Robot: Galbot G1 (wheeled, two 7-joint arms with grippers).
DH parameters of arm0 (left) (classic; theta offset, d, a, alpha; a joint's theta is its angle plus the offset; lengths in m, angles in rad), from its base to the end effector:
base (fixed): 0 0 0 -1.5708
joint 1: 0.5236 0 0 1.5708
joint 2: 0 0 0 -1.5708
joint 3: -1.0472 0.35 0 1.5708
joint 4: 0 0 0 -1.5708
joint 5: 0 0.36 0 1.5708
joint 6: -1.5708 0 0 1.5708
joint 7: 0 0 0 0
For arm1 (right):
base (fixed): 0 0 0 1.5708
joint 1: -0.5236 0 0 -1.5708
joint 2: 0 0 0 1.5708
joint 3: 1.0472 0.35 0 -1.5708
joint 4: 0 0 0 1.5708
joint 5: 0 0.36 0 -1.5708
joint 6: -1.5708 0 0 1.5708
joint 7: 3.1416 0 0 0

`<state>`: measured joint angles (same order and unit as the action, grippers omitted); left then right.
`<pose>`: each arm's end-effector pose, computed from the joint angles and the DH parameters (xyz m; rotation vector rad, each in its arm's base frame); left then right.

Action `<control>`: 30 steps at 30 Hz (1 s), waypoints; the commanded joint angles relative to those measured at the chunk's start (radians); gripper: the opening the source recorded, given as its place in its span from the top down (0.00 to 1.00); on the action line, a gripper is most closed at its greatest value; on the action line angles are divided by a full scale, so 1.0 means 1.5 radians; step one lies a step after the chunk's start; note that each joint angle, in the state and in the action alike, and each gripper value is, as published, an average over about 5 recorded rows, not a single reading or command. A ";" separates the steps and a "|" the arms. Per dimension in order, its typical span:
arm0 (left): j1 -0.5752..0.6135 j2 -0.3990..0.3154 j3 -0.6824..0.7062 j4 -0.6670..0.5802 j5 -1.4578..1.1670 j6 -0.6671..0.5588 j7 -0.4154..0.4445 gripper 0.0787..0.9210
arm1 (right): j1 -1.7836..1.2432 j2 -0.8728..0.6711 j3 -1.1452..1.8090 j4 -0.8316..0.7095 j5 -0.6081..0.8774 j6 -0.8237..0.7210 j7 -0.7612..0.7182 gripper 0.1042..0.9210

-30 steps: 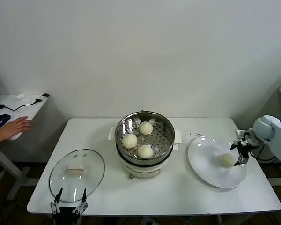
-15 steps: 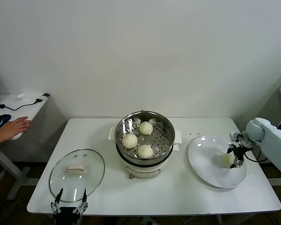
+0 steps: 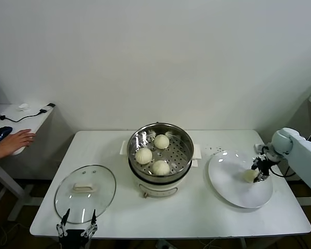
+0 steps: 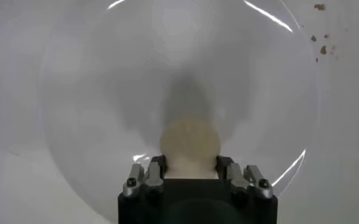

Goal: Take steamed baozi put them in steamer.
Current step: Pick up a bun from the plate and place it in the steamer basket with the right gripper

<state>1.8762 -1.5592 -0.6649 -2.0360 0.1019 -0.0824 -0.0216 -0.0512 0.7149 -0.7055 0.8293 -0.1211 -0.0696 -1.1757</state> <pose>0.0766 0.0475 -0.3618 0.1449 -2.8402 -0.2897 0.5332 -0.2839 -0.2394 1.0988 -1.3651 1.1215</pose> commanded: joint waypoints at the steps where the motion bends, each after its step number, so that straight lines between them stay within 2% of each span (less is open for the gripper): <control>1: 0.001 0.000 0.000 -0.001 -0.002 -0.001 0.000 0.12 | 0.024 -0.006 -0.027 0.016 0.044 -0.006 0.001 0.46; 6: 0.001 0.001 0.003 -0.004 -0.003 -0.002 0.000 0.12 | 0.126 -0.024 -0.127 0.079 0.188 -0.051 0.013 0.46; 10: 0.001 0.001 0.010 -0.009 -0.005 0.000 -0.001 0.12 | 0.283 -0.011 -0.262 0.131 0.337 -0.096 0.031 0.46; 21: -0.011 -0.001 0.050 -0.026 0.016 0.006 0.002 0.12 | 0.596 0.170 -0.551 0.159 0.630 -0.155 0.064 0.46; 25: -0.009 0.004 0.065 -0.029 0.020 0.003 0.003 0.12 | 0.642 0.237 -0.614 0.161 0.689 -0.167 0.070 0.45; 30: -0.009 0.007 0.080 -0.028 0.024 0.001 0.004 0.12 | 0.651 0.301 -0.668 0.168 0.707 -0.175 0.083 0.45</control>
<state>1.8651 -1.5520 -0.5850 -2.0757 0.1255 -0.0786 -0.0174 0.7000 0.9492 -1.4234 1.0468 0.6861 -0.2834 -1.0844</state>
